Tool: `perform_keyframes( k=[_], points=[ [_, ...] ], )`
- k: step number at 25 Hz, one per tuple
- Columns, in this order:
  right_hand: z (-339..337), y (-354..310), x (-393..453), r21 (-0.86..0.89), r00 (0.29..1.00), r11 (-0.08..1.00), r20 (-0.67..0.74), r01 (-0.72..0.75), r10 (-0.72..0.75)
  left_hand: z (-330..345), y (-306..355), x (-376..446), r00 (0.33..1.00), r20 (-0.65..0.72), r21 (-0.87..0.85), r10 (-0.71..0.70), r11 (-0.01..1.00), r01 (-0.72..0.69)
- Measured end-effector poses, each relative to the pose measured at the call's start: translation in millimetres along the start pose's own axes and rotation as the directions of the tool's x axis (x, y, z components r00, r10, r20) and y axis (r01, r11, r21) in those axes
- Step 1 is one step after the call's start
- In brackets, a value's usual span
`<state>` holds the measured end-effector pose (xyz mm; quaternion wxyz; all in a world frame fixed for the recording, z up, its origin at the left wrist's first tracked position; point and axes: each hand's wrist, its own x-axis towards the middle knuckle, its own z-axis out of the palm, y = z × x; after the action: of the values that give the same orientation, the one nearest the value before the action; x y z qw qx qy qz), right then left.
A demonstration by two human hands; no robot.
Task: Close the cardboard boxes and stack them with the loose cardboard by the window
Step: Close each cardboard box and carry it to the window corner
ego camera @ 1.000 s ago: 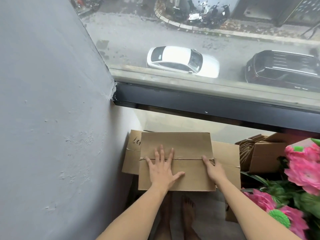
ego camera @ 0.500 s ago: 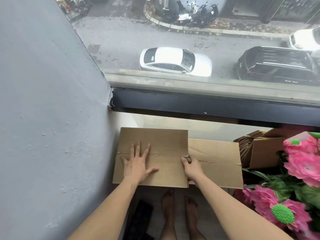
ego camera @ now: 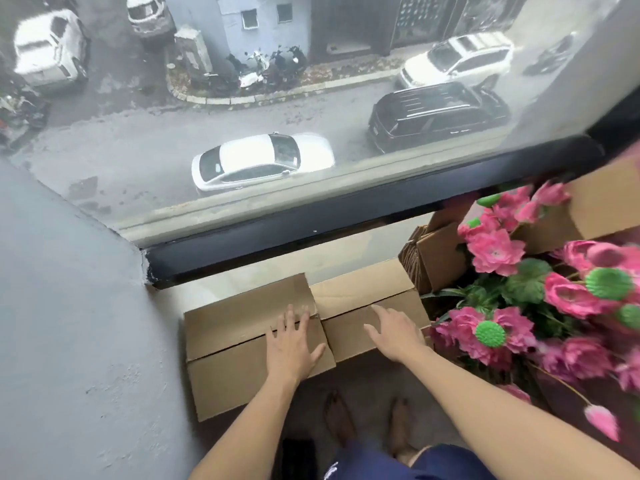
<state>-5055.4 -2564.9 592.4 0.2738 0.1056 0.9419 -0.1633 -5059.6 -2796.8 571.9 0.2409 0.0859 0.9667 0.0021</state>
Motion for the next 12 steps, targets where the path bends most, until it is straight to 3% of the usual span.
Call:
perform_keyframes(
  k=[5, 12],
  points=[
    [-30, 88, -59, -0.003, 0.970, 0.977, -0.124, -0.213, 0.211, -40, 113, 13, 0.940, 0.046, 0.184, 0.337, 0.922, -0.340],
    [-19, 227, -179, 0.194, 0.824, 0.834, -0.152, -0.517, 0.546, -57, 304, -34, 0.685, 0.185, 0.400, 0.705, 0.582, -0.708]
  ],
)
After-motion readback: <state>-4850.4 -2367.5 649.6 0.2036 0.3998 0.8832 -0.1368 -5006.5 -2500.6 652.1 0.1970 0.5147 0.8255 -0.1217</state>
